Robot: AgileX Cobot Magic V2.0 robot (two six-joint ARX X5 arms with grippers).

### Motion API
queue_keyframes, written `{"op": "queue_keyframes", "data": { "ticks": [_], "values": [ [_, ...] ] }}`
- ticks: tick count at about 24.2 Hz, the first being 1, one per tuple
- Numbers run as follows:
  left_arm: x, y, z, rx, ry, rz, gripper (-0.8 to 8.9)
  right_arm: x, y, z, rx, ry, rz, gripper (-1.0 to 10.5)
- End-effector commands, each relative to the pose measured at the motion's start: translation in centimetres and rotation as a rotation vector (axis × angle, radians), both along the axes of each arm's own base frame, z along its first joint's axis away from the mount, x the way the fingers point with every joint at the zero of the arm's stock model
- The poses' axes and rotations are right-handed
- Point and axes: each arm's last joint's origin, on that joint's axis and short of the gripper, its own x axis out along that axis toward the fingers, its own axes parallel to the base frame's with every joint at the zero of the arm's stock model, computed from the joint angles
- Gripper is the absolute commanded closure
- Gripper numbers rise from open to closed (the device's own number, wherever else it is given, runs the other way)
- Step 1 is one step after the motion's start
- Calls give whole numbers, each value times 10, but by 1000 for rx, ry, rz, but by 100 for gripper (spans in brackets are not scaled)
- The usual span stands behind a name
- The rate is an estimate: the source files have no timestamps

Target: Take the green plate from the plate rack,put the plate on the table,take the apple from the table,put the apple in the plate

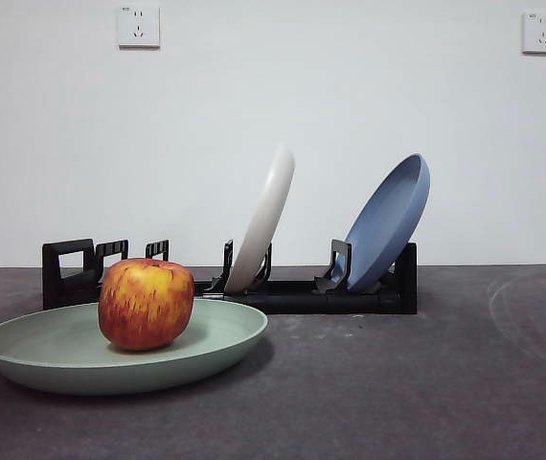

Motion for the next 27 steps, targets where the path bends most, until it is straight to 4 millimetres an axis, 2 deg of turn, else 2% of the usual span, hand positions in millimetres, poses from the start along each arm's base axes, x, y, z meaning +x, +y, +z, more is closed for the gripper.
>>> {"op": "queue_keyframes", "data": {
  "ticks": [1, 8, 22, 25, 27],
  "values": [
    [1, -1, -1, -7, 1, 4, 822, -1, -1, -4, -22, 21, -7, 958],
    [2, -3, -1, -12, 16, 14, 817, -1, -1, -3, 2, 50, -44, 945],
    [12, -15, -3, 31, 48, 14, 817, 8, 1, -5, -90, -34, -169, 945],
    [12, -14, -3, 27, 45, 26, 817, 9, 1, -5, -112, -55, -199, 945],
    [12, -6, -2, 5, 37, 96, 817, 11, 1, -5, -129, -70, -222, 945]
  ]
}}
